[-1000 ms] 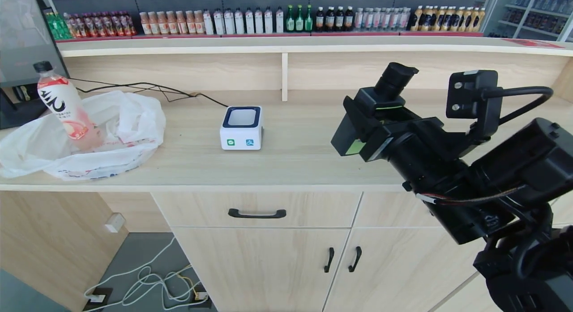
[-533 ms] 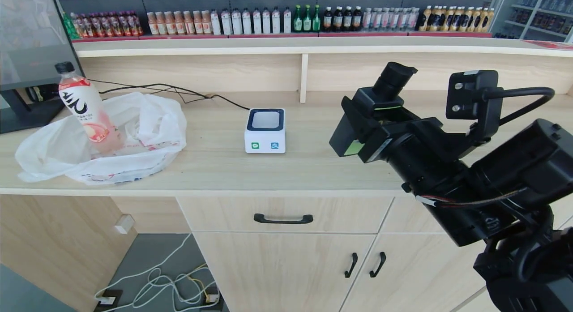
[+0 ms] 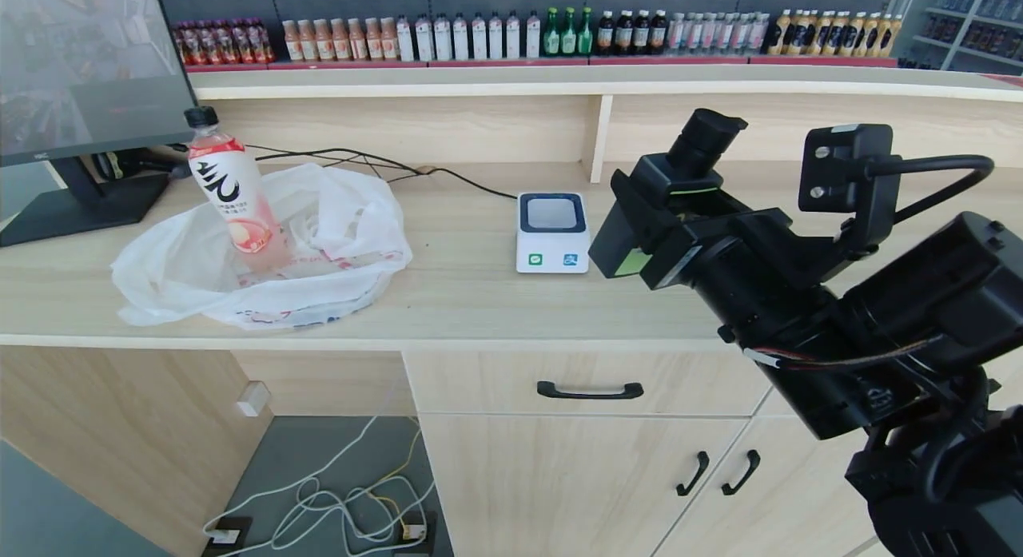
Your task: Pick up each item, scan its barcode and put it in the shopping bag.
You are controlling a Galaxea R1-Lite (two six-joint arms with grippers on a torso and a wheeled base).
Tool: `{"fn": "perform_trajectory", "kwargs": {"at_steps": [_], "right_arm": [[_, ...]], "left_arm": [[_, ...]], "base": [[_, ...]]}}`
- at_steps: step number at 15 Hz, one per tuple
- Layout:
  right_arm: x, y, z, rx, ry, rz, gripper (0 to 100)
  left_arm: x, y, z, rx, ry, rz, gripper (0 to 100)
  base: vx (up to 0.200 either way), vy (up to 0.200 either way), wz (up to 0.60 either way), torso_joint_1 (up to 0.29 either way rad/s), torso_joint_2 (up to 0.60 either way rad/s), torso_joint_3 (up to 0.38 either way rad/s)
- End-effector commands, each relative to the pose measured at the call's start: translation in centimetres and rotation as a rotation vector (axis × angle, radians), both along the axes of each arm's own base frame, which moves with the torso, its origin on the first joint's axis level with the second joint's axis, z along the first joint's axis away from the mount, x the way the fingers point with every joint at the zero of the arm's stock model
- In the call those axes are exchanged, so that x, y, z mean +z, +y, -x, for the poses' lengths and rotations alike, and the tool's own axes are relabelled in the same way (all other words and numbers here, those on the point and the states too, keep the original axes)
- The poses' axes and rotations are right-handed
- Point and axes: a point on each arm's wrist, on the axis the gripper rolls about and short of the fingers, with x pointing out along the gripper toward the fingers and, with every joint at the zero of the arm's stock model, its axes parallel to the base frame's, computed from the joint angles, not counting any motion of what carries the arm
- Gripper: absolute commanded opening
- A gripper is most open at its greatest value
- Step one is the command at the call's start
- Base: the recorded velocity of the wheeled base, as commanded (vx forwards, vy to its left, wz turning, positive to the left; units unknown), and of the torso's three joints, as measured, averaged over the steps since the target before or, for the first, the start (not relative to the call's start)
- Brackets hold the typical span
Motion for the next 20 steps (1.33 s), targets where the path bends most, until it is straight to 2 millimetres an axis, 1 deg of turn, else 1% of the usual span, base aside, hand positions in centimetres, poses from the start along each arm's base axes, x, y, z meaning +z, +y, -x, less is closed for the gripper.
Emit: {"fn": "perform_trajectory", "kwargs": {"at_steps": [1, 2, 3, 5, 8, 10, 12, 14, 15, 17, 18, 20], "right_arm": [[-0.2, -0.3, -0.3, -0.017, 0.004, 0.004, 100], [-0.2, -1.0, -0.7, -0.052, 0.006, 0.005, 100], [-0.4, -1.4, -0.8, -0.066, 0.013, 0.010, 100], [-1.1, -1.7, -0.5, -0.068, 0.039, 0.030, 100], [-1.1, -1.8, -0.5, -0.071, 0.039, 0.030, 100], [-1.0, -1.8, -0.4, -0.067, 0.038, 0.028, 100], [-0.5, -1.8, -1.0, -0.066, 0.014, 0.020, 100], [-1.9, -0.9, -2.2, -0.050, 0.053, 0.059, 100], [-2.3, -0.7, -2.6, -0.051, 0.062, 0.069, 100], [-2.4, -0.1, -3.6, -0.052, 0.059, 0.065, 100], [-2.4, 0.5, -4.4, -0.051, 0.049, 0.057, 100], [-1.8, 1.5, -5.8, -0.047, 0.014, 0.034, 100]], "left_arm": [[0.0, 0.0, 0.0, 0.001, -0.001, 0.000, 100], [0.0, 0.0, 0.0, 0.001, -0.001, 0.001, 100], [0.0, 0.0, 0.0, 0.001, -0.001, 0.001, 100], [0.0, 0.0, 0.0, -0.001, -0.001, 0.001, 100], [0.0, 0.0, 0.0, -0.001, -0.001, 0.000, 100], [0.0, 0.0, 0.0, -0.001, -0.001, 0.000, 100], [0.0, 0.0, 0.0, -0.001, -0.001, 0.000, 100], [0.0, 0.0, 0.0, -0.001, -0.001, 0.000, 100], [0.0, 0.0, 0.0, -0.001, -0.001, 0.000, 100], [0.0, 0.0, 0.0, -0.001, -0.001, 0.000, 100], [0.0, 0.0, 0.0, 0.001, -0.001, -0.002, 100], [0.0, 0.0, 0.0, 0.001, -0.001, -0.002, 100]], "base": [[0.000, -0.200, 0.00, -0.002, -0.01, 0.002], [0.000, -0.200, 0.00, 0.002, 0.00, 0.002], [0.000, -0.200, 0.00, -0.002, 0.00, 0.007], [0.000, -0.200, 0.00, 0.005, 0.00, 0.005], [0.000, -0.200, 0.00, 0.005, 0.00, 0.002], [0.000, 0.000, 0.00, 0.000, 0.00, 0.000], [0.000, 0.000, 0.00, 0.000, 0.00, 0.000], [0.000, 0.000, 0.00, 0.000, 0.00, 0.000], [0.000, 0.000, 0.00, 0.000, 0.00, 0.000], [0.000, 0.000, 0.00, 0.000, 0.00, 0.000], [0.000, 0.000, 0.00, 0.000, 0.00, 0.000], [0.000, 0.000, 0.00, 0.000, 0.00, 0.000]]}}
